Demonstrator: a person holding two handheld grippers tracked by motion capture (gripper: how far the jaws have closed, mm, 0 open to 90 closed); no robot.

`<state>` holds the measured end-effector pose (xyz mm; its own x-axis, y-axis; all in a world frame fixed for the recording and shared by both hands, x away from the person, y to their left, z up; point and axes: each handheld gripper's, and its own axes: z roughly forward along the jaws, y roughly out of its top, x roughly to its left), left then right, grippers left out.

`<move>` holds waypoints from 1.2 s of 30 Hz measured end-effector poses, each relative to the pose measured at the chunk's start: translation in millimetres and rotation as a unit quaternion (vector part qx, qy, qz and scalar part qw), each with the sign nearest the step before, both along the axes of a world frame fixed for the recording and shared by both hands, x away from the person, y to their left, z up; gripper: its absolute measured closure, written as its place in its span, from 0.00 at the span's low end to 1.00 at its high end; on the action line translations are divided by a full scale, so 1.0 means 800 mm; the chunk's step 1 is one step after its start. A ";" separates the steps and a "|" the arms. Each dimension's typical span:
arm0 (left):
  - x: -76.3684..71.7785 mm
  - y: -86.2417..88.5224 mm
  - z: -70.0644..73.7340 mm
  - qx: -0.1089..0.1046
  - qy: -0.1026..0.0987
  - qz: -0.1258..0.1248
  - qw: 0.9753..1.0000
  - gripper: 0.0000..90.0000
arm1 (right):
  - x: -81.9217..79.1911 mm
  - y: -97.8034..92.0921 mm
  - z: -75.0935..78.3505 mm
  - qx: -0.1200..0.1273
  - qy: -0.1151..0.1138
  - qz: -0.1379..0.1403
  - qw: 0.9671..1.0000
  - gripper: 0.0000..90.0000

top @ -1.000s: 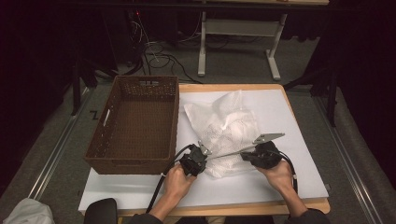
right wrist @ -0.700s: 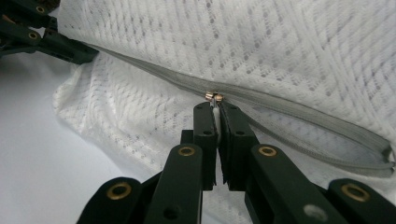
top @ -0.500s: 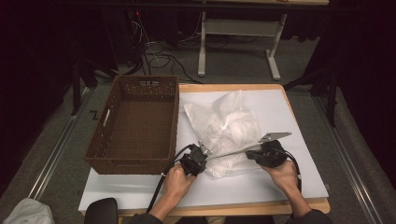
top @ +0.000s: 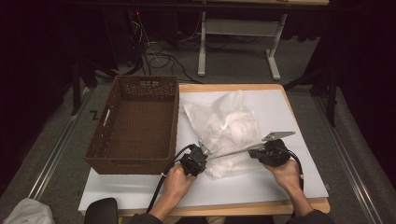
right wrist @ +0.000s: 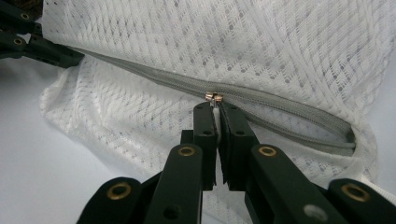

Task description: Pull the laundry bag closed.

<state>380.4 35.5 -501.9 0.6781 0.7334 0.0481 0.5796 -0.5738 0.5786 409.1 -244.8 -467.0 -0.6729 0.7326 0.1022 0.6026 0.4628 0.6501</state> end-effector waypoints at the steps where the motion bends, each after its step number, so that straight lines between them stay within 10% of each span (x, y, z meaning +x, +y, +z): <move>1: 0.000 0.000 0.000 -0.001 0.000 0.000 1.000 0.94 | 0.000 0.000 0.000 -0.001 -0.001 -0.002 1.000 0.97; 36: -0.001 -0.003 0.000 0.011 -0.004 -0.004 1.000 0.94 | 0.004 -0.016 0.001 0.005 0.003 -0.024 1.000 0.97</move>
